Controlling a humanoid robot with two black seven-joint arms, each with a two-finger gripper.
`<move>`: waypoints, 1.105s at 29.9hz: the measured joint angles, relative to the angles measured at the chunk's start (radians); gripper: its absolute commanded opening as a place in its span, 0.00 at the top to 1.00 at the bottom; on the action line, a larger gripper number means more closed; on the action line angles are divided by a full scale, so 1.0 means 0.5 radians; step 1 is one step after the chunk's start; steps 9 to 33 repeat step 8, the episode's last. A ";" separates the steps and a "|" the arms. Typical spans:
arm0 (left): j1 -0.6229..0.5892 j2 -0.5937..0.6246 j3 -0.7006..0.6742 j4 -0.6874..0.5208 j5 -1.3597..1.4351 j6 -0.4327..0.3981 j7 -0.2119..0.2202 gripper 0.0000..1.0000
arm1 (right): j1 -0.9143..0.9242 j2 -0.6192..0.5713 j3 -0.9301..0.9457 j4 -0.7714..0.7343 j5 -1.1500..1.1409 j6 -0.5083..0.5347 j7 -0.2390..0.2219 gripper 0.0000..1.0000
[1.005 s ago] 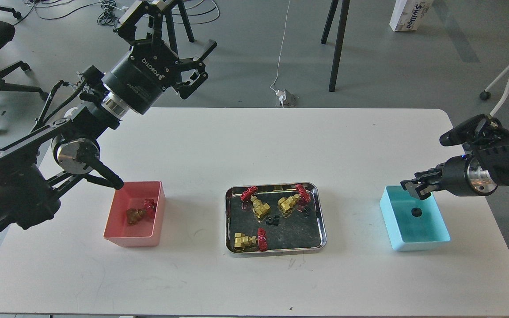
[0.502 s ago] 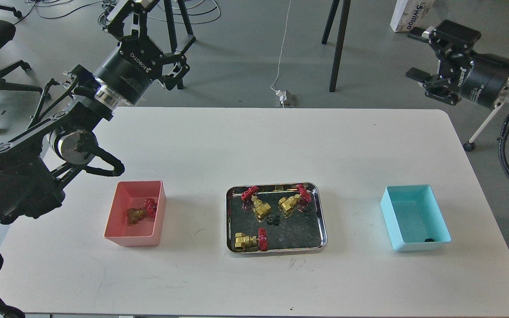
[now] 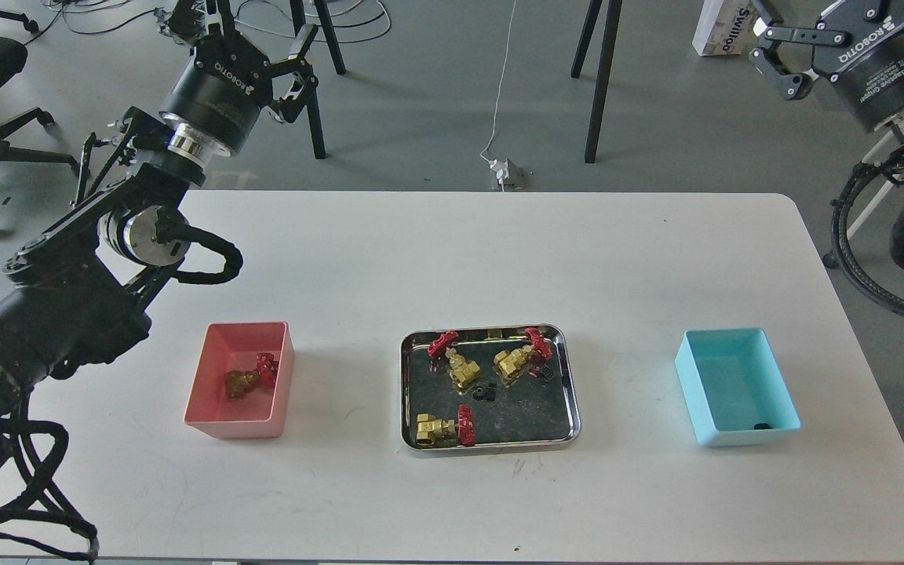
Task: Place valve in pink box and gear in blue box
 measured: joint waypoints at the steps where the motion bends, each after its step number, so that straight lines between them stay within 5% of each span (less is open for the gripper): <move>1: 0.000 0.000 -0.005 -0.007 -0.006 0.000 0.000 0.05 | -0.019 0.013 0.003 -0.004 0.000 -0.002 0.000 0.00; 33: 0.004 -0.013 -0.008 -0.022 -0.011 0.000 0.000 0.05 | -0.169 0.065 0.009 -0.147 0.002 -0.002 0.012 0.00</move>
